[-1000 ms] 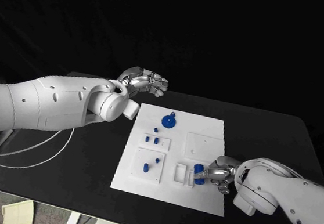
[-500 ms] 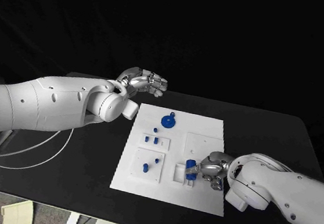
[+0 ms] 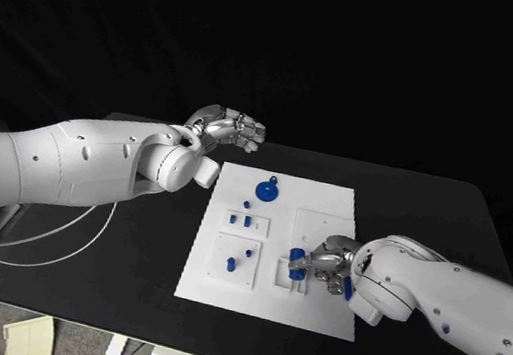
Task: Assemble the parts on the task board
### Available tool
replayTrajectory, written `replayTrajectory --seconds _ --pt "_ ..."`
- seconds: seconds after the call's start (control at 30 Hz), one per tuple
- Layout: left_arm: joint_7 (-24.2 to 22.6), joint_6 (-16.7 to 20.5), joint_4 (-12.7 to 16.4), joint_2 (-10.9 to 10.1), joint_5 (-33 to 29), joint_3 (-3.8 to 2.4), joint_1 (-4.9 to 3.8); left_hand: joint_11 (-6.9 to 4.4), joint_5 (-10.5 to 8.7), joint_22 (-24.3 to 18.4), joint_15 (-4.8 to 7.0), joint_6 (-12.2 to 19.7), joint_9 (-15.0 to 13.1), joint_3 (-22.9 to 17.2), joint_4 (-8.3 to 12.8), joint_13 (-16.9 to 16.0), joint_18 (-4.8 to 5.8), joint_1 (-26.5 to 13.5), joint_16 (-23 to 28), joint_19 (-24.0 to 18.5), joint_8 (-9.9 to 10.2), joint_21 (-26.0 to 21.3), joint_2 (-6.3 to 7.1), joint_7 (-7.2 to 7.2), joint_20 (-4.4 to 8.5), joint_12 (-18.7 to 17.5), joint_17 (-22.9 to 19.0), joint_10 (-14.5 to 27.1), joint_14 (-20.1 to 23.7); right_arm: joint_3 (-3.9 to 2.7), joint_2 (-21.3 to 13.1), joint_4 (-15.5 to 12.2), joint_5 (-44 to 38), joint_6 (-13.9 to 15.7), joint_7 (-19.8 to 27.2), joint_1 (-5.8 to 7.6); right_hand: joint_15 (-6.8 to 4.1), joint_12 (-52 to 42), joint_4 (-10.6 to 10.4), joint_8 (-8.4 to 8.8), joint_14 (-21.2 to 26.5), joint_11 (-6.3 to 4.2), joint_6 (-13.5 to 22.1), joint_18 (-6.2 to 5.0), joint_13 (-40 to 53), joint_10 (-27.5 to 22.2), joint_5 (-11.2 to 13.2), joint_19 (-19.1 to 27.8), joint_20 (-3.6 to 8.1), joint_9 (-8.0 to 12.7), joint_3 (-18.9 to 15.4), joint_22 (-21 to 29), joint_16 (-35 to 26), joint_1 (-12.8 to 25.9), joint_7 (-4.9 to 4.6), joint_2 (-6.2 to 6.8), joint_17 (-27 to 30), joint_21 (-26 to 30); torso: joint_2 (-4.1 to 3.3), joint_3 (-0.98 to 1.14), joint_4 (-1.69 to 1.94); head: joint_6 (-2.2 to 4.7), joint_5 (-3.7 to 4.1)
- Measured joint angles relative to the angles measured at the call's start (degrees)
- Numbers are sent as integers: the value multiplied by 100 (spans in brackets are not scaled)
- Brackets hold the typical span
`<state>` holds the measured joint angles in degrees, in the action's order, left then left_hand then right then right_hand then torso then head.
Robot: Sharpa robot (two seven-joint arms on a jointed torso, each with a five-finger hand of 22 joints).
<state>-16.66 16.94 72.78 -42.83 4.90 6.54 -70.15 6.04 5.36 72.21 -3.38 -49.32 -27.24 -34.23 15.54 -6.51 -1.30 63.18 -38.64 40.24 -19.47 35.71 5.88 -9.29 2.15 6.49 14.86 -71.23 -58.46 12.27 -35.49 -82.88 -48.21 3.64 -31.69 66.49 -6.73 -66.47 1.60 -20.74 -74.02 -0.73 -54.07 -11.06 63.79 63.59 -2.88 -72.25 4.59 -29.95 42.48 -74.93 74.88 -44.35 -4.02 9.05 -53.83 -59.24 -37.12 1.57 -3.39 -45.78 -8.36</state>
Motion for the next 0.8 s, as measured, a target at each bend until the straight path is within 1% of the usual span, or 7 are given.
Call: replayTrajectory --seconds 0.07,0.1,0.23,0.4,0.6,0.67,0.8 --pt "1 0 0 1 0 0 0 0 0 5 0 0 0 0 0 0 0 0 0 0 0 0 0 0 0 0 6 0 0 16 18 24 5 -20 -4 -5 0 2 0 0 0 0 0 0 5 0 0 0 0 1 0 0 0 2 0 2 0 0 0 1 -2 -4 -2" --pt "1 -1 0 2 0 0 0 0 0 5 0 0 0 0 0 0 0 0 0 0 0 0 0 0 0 0 6 0 0 26 25 31 7 -28 -7 -8 0 2 0 0 0 0 0 0 5 0 0 0 0 1 0 0 0 24 0 24 0 0 0 2 -2 -6 -5" --pt "2 -2 0 2 0 0 0 0 0 5 0 0 0 0 0 0 0 0 0 0 0 0 0 0 0 0 6 0 0 57 43 51 15 -70 -14 -27 1 3 0 0 -1 0 -7 0 5 0 0 0 0 1 -1 1 0 23 -7 23 -5 0 0 2 -3 -19 -14" --pt "3 -3 0 0 0 0 0 0 0 5 -20 0 0 0 0 0 0 0 0 0 0 0 0 0 0 0 12 0 -20 79 54 62 18 -122 -26 -34 1 3 -1 0 -1 0 -8 0 6 0 0 -1 -1 1 -1 1 0 45 -8 1 -5 0 0 4 -6 -30 -22" --pt "3 -3 1 3 0 0 0 0 0 4 -20 0 5 0 0 -1 0 0 0 0 0 0 0 0 0 0 12 0 -20 93 95 76 20 -160 -32 -48 8 4 -1 0 -8 0 -10 0 11 0 0 -1 -2 2 -1 1 0 45 -10 1 -5 0 2 4 -8 -35 -25" --pt "3 -4 1 4 0 0 0 0 0 4 -20 0 5 0 0 -1 0 0 0 21 0 -23 0 0 21 0 14 0 -20 94 120 90 19 -165 -33 -52 8 4 -1 0 -8 0 -10 0 10 0 0 -2 -2 2 -1 1 0 45 -11 1 -5 0 2 4 -8 -35 -25" --pt "4 -4 1 5 0 0 0 0 0 6 -20 0 5 0 0 -1 0 0 0 22 0 -23 0 0 21 0 17 0 -20 94 154 117 13 -176 -33 -56 9 4 -1 0 -9 0 -15 0 17 0 0 -10 -10 2 -1 1 -22 67 -15 23 -4 -21 2 4 -7 -38 -31"
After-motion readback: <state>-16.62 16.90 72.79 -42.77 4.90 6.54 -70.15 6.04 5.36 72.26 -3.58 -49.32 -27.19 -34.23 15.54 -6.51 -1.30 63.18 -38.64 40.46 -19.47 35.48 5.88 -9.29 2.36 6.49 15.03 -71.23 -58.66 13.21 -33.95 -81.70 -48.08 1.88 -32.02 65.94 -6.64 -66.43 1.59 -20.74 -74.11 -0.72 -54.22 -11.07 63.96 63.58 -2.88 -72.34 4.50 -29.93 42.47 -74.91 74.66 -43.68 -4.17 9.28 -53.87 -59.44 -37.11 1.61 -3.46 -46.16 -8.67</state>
